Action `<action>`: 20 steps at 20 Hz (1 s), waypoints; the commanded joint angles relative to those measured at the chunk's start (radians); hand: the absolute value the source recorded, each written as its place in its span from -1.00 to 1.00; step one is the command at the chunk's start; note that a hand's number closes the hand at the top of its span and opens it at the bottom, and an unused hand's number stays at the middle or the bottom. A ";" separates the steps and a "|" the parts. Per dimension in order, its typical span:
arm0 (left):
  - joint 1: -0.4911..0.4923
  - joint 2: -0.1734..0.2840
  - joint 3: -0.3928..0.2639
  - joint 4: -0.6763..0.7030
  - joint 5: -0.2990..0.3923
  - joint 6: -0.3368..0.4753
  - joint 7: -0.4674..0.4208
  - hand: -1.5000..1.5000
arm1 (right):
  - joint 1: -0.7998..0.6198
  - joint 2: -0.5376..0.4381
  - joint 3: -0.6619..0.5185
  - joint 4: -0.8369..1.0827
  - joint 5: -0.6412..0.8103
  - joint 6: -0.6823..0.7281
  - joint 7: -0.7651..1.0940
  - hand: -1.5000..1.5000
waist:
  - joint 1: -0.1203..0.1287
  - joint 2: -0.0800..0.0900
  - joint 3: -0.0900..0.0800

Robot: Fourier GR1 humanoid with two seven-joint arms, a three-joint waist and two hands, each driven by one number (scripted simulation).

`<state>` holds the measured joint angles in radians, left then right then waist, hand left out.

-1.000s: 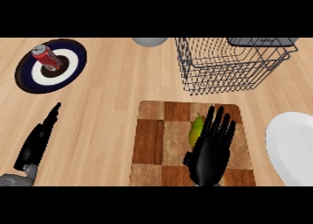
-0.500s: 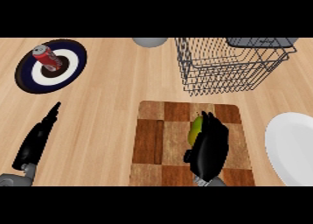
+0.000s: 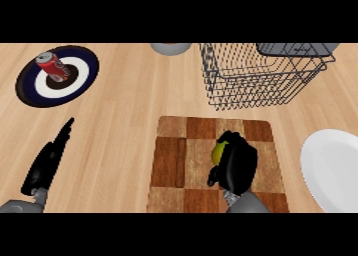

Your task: Pick the pear from the cutting board and place it in the basket

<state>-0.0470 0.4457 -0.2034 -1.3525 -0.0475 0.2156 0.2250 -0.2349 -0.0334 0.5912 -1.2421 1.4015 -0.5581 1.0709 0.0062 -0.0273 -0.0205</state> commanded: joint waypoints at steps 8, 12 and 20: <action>0.017 0.003 0.026 0.027 -0.005 -0.033 -0.045 0.00 | -0.109 0.031 0.121 0.136 0.209 0.013 0.288 1.00 | 0.013 0.027 0.020; -0.047 0.027 0.063 0.044 0.009 -0.054 0.007 0.00 | -0.082 0.032 0.101 0.082 0.380 0.023 0.327 1.00 | -0.006 0.025 0.021; 0.020 -0.004 0.040 -0.021 -0.008 -0.019 0.007 0.00 | 0.066 -0.488 -0.102 -0.166 -0.372 0.111 -0.422 1.00 | -0.012 0.028 0.023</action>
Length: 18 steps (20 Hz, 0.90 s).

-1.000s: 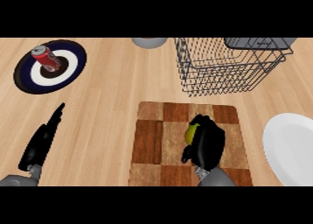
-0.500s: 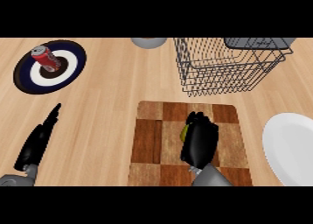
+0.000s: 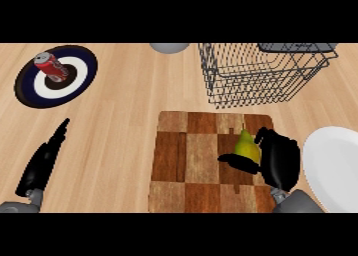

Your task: Pick the pear from the cutting board and place it in the basket

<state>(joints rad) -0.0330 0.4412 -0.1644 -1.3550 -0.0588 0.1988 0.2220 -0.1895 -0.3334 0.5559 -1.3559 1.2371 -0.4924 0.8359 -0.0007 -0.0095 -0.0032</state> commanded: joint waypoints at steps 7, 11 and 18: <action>0.034 0.032 0.035 -0.025 0.018 -0.022 0.005 0.00 | 0.001 -0.515 -0.348 -0.204 -0.600 0.079 -0.540 1.00 | -0.017 0.003 0.005; 0.004 0.025 0.032 -0.074 0.013 -0.026 0.076 0.00 | -0.050 -0.633 -0.514 -0.254 -0.769 0.233 -0.590 1.00 | -0.012 0.004 0.004; 0.025 -0.007 0.039 -0.015 -0.017 -0.021 0.005 0.00 | -0.025 -0.709 -0.734 -0.286 -1.037 0.437 -0.746 1.00 | -0.011 0.006 0.003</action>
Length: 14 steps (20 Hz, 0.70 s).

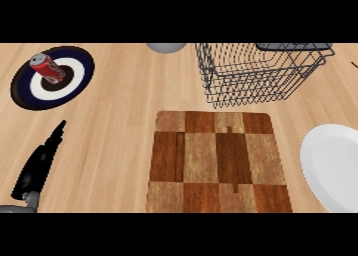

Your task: Pick the pear from the cutting board and place it in the basket

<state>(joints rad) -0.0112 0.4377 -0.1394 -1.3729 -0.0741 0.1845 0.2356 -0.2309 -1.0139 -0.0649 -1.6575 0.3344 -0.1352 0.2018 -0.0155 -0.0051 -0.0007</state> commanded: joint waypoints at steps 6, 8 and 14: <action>-0.001 -0.024 0.015 0.007 -0.020 -0.032 -0.031 0.00 | -0.155 -0.019 -0.110 -0.091 -0.225 0.243 0.144 1.00 | 0.023 0.005 0.000; 0.017 -0.030 -0.006 -0.108 -0.044 -0.005 0.066 0.00 | -0.167 -0.054 -0.174 -0.089 -0.311 0.317 0.157 1.00 | 0.021 0.002 0.001; 0.005 -0.037 0.021 -0.038 -0.059 -0.038 0.012 0.00 | -0.373 0.036 -0.016 -0.021 -0.266 0.346 0.278 1.00 | 0.037 0.007 0.000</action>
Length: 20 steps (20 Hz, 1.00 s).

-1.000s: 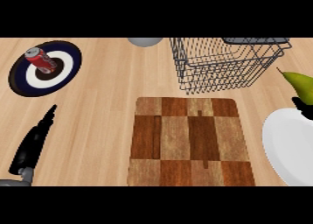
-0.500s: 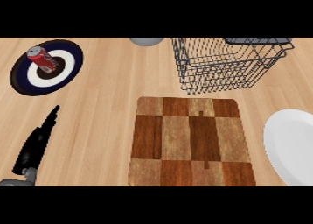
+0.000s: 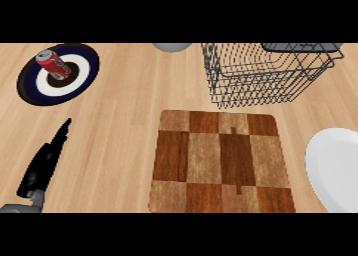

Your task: Pick the pear from the cutting board and place it in the basket

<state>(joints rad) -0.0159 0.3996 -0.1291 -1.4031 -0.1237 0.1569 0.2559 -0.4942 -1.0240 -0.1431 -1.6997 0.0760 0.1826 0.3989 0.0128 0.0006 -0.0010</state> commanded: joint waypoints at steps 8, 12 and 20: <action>-0.038 -0.038 0.039 0.079 -0.021 -0.032 -0.039 0.00 | -0.273 0.207 0.199 0.111 0.115 0.049 0.109 1.00 | 0.000 0.002 0.000; -0.086 -0.048 0.050 0.093 -0.044 -0.034 0.000 0.00 | -0.316 0.275 0.220 0.237 0.187 0.050 0.068 1.00 | -0.002 0.002 0.000; -0.060 -0.036 0.064 0.039 -0.043 -0.071 0.005 0.00 | -0.437 0.411 0.318 0.429 0.411 -0.022 0.125 1.00 | 0.002 0.003 0.000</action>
<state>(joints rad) -0.0385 0.3629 -0.0779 -1.3854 -0.1655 0.1053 0.2532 -0.8888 -0.6636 0.1408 -1.3608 0.3916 0.1891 0.5221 0.0172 0.0024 -0.0007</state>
